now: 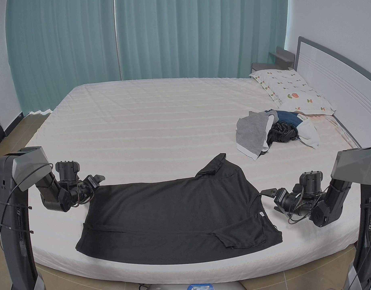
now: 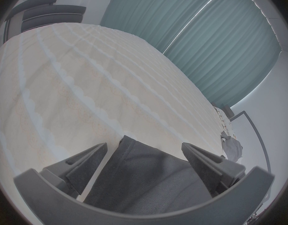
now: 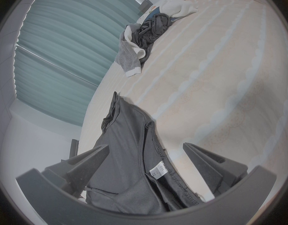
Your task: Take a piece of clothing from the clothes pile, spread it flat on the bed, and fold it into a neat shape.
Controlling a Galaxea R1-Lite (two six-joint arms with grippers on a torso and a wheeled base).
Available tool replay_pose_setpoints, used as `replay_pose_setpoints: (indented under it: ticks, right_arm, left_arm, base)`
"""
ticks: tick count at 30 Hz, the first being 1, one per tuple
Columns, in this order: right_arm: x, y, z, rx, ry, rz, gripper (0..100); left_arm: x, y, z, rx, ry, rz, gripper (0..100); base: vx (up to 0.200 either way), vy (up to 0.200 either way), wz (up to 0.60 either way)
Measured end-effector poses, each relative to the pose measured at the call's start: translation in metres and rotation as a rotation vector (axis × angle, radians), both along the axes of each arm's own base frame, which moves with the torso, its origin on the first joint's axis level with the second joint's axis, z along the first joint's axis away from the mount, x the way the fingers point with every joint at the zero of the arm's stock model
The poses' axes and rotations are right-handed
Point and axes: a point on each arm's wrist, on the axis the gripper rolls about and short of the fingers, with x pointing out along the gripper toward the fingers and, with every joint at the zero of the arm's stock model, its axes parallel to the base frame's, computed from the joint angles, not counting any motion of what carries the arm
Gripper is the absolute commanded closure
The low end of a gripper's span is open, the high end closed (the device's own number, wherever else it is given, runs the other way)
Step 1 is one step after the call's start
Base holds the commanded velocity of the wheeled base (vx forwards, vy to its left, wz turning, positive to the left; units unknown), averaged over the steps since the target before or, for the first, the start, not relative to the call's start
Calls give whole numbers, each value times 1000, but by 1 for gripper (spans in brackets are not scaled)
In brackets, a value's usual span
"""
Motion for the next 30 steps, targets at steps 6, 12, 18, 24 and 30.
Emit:
replay_pose_setpoints:
  ticks: [6, 12, 18, 24, 30]
  right_arm:
    - [0, 1, -2, -1, 7, 1, 0]
    - [0, 1, -3, -2, 6, 1, 0]
    - [6, 5, 0, -8, -17, -3, 0]
    - [28, 13, 8, -42, -82, -26, 0]
    - [58, 20, 16, -97, -107, -12, 0]
  left_arm:
    - [0, 0, -3, -2, 6, -1, 100]
    - [1, 0, -3, -5, 4, 3, 100]
    - [0, 0, -4, -12, 3, 10, 100]
    - [-2, 2, -3, -54, 0, 48, 100]
    - [-3, 4, -1, -70, -5, 64, 100]
  base:
    - [0, 0, 0]
    - [0, 0, 0]
    - [0, 0, 0]
    - [0, 0, 0]
    - [0, 0, 0]
